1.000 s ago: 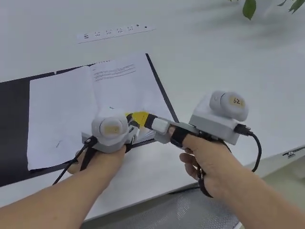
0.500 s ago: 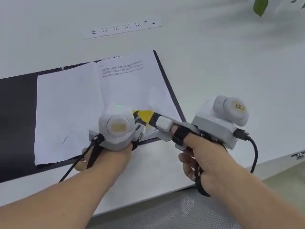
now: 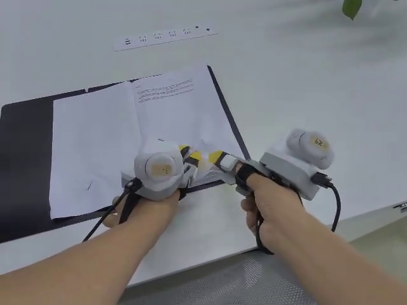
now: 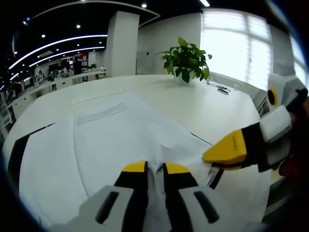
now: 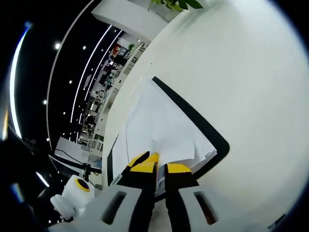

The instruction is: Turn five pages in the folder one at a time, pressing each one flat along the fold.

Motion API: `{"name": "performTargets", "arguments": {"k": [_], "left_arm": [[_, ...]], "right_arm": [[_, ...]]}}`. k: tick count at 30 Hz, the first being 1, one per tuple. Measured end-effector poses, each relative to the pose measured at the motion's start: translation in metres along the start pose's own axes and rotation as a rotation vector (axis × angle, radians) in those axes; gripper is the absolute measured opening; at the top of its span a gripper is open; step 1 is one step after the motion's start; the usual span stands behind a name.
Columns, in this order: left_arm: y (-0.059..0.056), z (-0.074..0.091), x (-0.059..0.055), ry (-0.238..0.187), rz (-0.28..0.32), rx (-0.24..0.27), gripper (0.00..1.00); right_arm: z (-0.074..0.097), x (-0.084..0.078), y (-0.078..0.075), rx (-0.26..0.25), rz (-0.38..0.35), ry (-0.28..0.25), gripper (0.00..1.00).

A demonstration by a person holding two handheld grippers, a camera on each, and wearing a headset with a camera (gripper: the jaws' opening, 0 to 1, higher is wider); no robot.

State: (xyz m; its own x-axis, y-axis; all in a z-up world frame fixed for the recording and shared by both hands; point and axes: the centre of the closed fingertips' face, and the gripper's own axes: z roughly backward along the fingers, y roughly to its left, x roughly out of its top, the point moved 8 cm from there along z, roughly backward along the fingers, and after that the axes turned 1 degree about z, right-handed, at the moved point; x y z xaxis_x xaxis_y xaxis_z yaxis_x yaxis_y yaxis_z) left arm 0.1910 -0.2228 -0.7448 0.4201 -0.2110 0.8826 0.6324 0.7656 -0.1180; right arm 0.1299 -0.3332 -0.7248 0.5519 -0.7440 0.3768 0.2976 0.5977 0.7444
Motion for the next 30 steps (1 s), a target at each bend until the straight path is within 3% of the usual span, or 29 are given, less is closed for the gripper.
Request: {"name": "performTargets", "arguments": {"k": [11,17,21,24,30], "left_arm": [[-0.001,0.000,0.002,0.017,0.001,-0.002,0.12],[-0.003,0.005,0.005,0.040,0.033,-0.044,0.20],[0.001,0.015,0.008,0.071,0.089,-0.038,0.24],[0.007,0.028,0.012,0.065,0.030,-0.022,0.24],[0.020,0.053,0.024,0.020,0.017,-0.001,0.28]], "right_arm": [[0.002,-0.004,0.001,0.000,0.006,-0.029,0.00],[0.007,-0.003,0.006,0.023,0.004,-0.054,0.00],[0.012,-0.004,0.014,0.041,0.016,-0.069,0.00],[0.016,-0.005,0.020,0.061,0.021,-0.086,0.00],[0.021,-0.010,0.038,0.103,0.047,-0.094,0.00]]}}
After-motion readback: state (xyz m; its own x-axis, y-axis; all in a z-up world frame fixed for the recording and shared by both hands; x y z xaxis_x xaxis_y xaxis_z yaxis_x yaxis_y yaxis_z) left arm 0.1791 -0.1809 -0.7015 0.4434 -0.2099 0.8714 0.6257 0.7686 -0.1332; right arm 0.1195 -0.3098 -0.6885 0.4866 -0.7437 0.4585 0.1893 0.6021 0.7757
